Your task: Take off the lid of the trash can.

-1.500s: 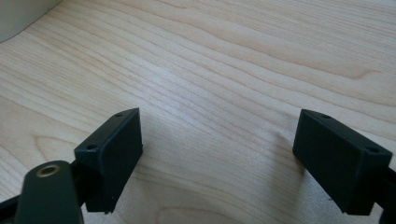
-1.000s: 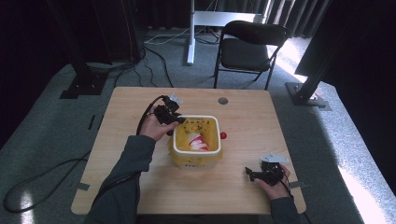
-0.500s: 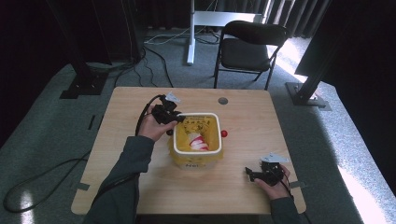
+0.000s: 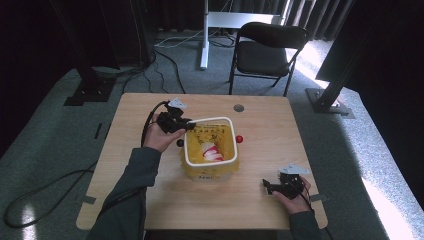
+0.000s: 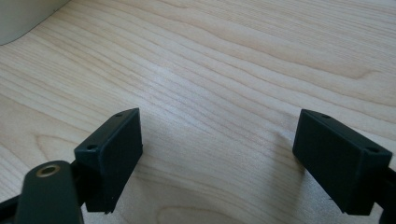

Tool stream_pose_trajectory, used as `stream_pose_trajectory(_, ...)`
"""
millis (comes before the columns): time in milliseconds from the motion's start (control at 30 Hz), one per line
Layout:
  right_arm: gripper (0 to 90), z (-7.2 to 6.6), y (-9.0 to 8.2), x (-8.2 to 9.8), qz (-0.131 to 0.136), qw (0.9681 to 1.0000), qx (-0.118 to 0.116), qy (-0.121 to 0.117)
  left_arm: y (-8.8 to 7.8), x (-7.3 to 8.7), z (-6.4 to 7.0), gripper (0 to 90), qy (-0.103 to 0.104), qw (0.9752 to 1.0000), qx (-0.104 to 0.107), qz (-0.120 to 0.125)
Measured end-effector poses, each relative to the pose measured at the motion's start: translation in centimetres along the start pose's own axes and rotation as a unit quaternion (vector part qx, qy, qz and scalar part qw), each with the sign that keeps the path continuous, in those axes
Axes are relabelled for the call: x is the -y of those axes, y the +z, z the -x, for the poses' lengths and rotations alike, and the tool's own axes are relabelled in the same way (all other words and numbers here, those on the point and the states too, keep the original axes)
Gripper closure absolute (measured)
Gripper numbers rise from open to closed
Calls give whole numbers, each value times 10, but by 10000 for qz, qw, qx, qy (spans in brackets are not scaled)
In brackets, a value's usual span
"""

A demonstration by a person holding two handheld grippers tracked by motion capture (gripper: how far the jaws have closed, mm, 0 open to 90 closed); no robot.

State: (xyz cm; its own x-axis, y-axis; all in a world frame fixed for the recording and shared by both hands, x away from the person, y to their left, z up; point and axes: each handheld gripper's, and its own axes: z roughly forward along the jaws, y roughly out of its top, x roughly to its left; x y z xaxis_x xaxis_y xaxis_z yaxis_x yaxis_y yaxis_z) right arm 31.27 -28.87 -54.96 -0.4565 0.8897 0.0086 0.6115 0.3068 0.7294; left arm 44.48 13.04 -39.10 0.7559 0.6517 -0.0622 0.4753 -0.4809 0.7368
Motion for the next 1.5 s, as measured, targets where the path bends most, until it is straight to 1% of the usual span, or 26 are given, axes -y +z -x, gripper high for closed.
stream_pose_trajectory(67,152,0,0,0,0,10000,0,4,-5,1,-1,738,-62,10000,36,68)
stream_pose_trajectory(233,152,0,0,0,-2,10000,0,2,-17,5,-4,742,-141,9997,25,188)
stream_pose_trajectory(467,152,0,0,0,-2,10000,3,2,-29,16,-13,744,-316,9990,45,296)
stream_pose_trajectory(767,152,0,0,0,-1,10000,2,0,-44,29,-25,746,-459,9983,-11,353)
stream_pose_trajectory(1000,152,0,0,0,-1,10000,1,1,-54,38,-31,746,-482,9984,-53,297)
stream_pose_trajectory(1333,153,0,0,0,-1,10000,2,-2,-71,48,-38,746,-553,9977,-144,365)
stream_pose_trajectory(1500,152,0,0,0,-2,10000,2,-2,-80,56,-44,746,-641,9970,-183,405)
